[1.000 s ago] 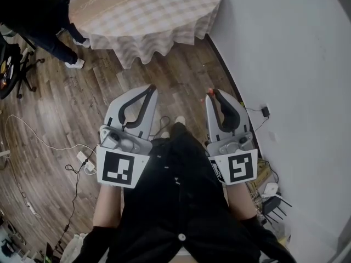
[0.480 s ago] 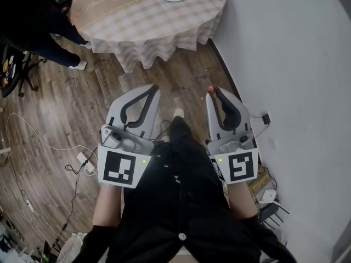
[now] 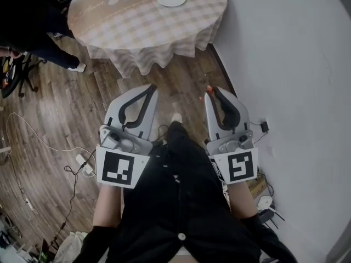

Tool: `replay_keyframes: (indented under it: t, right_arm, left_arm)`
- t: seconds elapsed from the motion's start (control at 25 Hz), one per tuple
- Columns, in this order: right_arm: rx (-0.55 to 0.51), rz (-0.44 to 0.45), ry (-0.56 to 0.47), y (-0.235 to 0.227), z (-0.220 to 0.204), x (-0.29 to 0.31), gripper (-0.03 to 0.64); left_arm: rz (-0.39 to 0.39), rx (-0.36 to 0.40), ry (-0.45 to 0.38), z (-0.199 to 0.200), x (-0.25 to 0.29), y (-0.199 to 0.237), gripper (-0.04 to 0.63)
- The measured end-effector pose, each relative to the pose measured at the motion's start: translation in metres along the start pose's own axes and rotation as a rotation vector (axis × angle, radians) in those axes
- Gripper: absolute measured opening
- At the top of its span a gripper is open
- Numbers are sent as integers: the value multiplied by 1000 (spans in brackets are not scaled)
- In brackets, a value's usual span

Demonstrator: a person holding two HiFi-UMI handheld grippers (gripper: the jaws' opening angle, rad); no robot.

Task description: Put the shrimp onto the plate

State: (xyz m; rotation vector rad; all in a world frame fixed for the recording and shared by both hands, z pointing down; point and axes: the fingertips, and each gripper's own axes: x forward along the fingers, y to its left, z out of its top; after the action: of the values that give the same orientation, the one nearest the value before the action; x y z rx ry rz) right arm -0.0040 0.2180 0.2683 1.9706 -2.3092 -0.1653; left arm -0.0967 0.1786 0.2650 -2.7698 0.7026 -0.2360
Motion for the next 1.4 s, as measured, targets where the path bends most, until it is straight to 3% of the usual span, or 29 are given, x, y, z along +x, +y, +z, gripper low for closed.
replay_keyframes:
  t: [0.68,1.4]
  right_arm:
    - [-5,77,-23,-65,-3,61,44]
    - [13,98,-7,-111,-14,89,44]
  left_arm:
    - [83,9,32,7,68,32,2]
    - [110,-7,48,3,124,45,2]
